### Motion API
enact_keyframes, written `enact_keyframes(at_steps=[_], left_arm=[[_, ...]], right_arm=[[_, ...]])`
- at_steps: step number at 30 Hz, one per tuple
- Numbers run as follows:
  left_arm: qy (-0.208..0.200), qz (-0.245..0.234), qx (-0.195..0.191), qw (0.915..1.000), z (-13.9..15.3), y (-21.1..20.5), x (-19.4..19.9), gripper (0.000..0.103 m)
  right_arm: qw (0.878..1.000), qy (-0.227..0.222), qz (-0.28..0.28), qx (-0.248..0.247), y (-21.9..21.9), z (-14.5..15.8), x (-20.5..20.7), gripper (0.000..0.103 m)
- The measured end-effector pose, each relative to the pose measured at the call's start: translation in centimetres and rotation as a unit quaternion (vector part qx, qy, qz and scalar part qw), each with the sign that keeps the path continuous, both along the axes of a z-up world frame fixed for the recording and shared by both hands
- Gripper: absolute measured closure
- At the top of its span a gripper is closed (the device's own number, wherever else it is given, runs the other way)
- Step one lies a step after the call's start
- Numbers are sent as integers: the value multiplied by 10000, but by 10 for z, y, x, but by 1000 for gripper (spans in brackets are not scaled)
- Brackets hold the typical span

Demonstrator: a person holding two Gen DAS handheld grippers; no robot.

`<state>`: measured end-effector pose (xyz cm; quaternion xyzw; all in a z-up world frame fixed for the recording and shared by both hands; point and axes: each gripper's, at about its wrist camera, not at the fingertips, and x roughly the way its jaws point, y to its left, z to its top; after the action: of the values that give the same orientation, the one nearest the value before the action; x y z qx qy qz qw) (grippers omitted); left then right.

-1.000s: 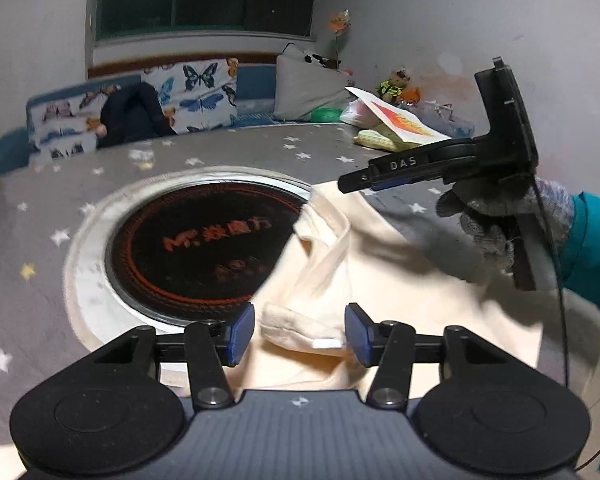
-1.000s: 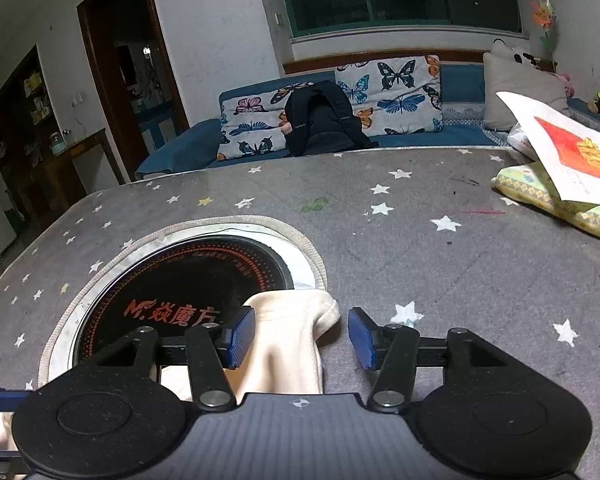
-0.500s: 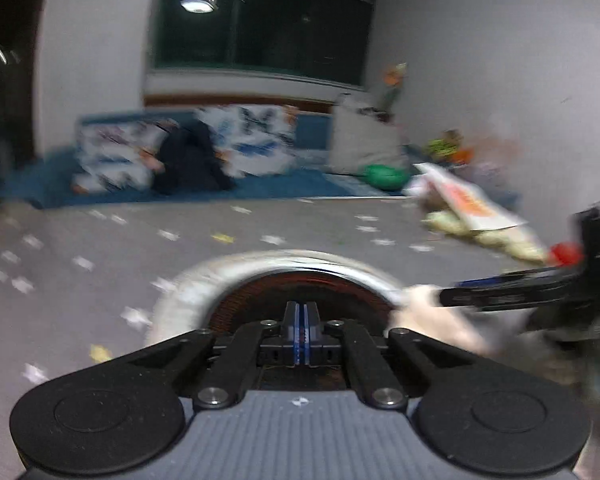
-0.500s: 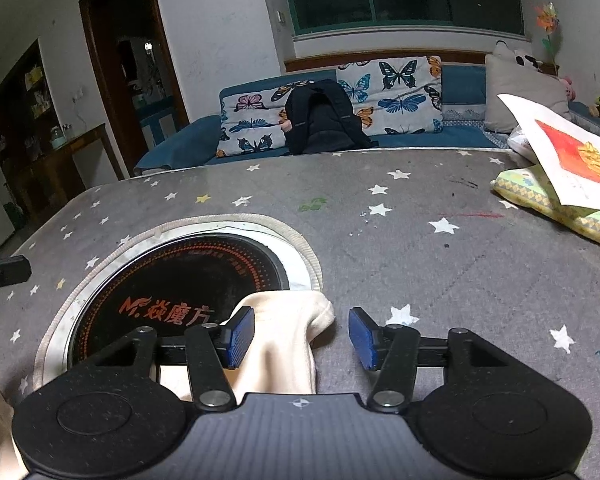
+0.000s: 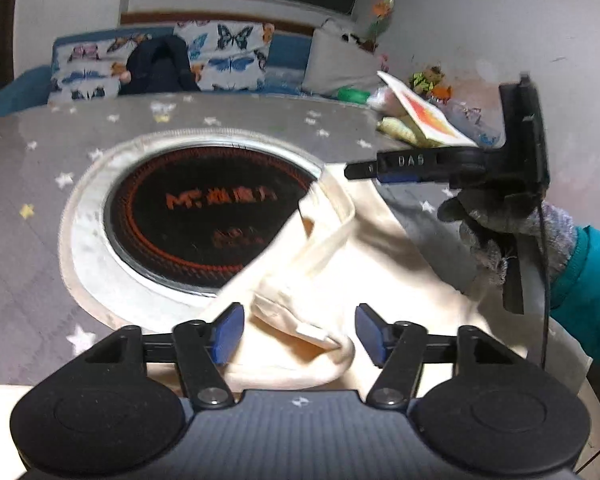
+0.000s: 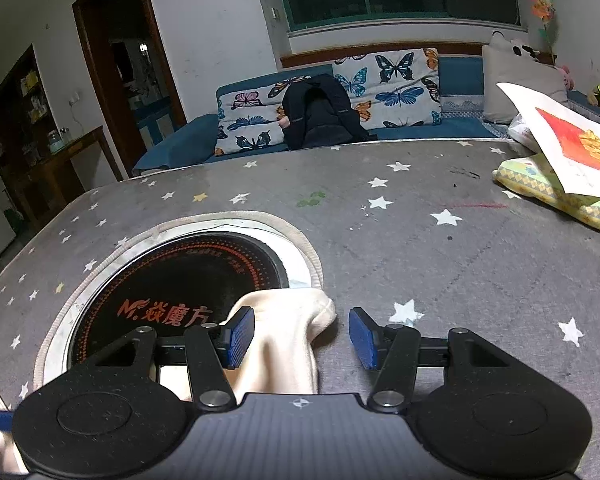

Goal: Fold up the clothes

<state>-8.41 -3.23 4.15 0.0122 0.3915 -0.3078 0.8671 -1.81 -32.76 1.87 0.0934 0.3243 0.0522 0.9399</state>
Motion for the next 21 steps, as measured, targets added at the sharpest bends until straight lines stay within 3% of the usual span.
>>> enact_keyframes(at_steps=[2,4,8,12,21], left_arm=[[54,-37,-1,10000,-3,-2,4,83],[33,-102,-31,9999,-3,-2,8,92],[-761,235,97,9968,22,14,28,94],[-1641,835,350,9823,43,34,56,96],[-1330,875,590,9855,16,39,87,97]], right_arm=[[10000,-7,22,-2,1,1,0,47],[10000,-14,45,-6,2,2,0,47],[10000,-24,79,-14,1,3,-1,47],[10000,-2,52,57,-2,2,3,47],[9991,221,187,322,2,-6,21,47]])
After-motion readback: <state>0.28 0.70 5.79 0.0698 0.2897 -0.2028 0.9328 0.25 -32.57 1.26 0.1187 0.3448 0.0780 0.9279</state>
